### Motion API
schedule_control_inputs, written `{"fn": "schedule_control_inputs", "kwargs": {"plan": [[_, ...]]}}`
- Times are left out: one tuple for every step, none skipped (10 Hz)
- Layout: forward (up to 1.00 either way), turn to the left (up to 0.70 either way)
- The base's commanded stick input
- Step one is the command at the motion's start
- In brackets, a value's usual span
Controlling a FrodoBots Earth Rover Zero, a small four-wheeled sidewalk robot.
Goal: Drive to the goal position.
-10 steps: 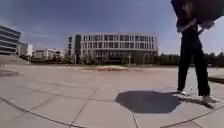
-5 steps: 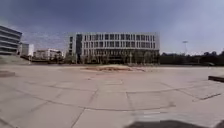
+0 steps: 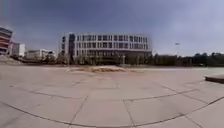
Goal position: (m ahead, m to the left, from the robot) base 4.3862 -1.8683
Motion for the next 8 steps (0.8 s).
{"fn": "schedule_control_inputs", "kwargs": {"plan": [[0.70,-0.26],[0.70,-0.26],[0.70,-0.26],[0.70,-0.26],[0.70,-0.26],[0.70,-0.26],[0.70,-0.26],[0.70,-0.26]]}}
